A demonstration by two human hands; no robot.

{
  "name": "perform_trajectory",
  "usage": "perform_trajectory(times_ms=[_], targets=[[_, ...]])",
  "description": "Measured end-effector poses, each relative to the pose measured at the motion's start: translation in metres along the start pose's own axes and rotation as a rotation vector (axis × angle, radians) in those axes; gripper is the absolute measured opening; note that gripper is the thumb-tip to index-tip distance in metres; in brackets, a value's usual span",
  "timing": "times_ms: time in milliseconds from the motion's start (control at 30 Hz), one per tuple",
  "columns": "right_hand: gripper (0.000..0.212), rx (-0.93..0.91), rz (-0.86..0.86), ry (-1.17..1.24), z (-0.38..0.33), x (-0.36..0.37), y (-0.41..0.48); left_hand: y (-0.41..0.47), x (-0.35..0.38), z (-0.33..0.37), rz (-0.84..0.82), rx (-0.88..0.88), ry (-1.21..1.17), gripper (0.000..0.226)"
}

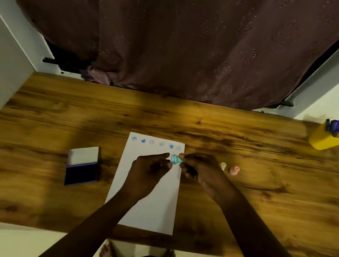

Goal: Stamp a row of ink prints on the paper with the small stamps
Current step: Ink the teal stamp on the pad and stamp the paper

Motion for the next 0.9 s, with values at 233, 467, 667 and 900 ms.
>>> perform_trajectory(times_ms=[233, 467, 667, 900], targets=[[0.038, -0.009, -0.105, 0.031, -0.001, 0.054, -0.006, -0.015, -0.044, -0.001, 0.053, 0.007, 0.021, 0.042], [0.020, -0.221, -0.169, -0.216, -0.030, 0.113, 0.003, -0.030, -0.118, -0.013, 0.207, -0.106, 0.036, 0.022], [0.032, -0.468, -0.106, -0.699, -0.049, 0.181, 0.013, -0.048, -0.214, -0.034, 0.371, -0.155, -0.140, 0.019], [0.038, -0.652, -0.215, -1.158, -0.035, 0.271, 0.006, -0.056, -0.286, -0.049, 0.458, -0.129, -0.045, 0.014]])
Point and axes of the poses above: each hand's wrist, its own y-axis towards the middle knuckle, its own x-axis out of the palm, z = x × y, the point moved 9 cm from there along y, towards the middle knuckle, and after that the axes turned 7 degrees about -y, right-handed, at the moved point
